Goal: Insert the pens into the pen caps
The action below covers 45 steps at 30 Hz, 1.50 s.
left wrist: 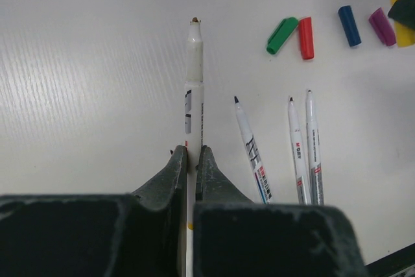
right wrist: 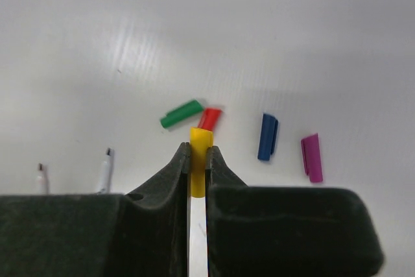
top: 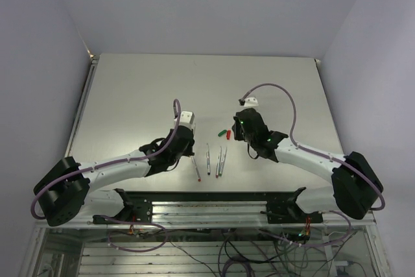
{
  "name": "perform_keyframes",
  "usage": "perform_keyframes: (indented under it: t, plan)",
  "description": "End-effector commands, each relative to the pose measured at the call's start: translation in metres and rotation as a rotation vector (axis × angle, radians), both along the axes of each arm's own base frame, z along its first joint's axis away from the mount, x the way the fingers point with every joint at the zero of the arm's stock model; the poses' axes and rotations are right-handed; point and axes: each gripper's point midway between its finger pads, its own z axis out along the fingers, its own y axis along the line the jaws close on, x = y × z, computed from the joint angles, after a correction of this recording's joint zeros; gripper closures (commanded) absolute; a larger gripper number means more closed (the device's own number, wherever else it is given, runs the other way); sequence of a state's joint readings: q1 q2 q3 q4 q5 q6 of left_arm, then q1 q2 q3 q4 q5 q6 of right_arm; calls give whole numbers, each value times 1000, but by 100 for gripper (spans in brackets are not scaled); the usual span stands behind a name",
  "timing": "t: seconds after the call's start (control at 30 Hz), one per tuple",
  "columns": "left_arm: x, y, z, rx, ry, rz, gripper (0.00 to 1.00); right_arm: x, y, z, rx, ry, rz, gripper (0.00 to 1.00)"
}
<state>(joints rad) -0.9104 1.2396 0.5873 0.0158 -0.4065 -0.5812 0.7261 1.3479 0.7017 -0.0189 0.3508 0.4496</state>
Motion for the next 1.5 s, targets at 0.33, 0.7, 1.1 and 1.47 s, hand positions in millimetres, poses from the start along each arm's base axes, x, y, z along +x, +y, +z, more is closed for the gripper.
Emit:
perform_keyframes:
  t: [0.33,0.7,1.1,1.47]
  plan:
    - [14,-41,86,-255,-209,-118,93,22,3,145,190,-454,37,100]
    - [-3,-79,107,-399,-255,-327,93,1,-24,196,353,-677,-14,100]
    - [-14,-109,126,-470,-292,-494,93,-19,-25,236,458,-835,56,100]
    - [-19,-113,138,-516,-321,-522,93,-35,10,242,574,-825,248,100]
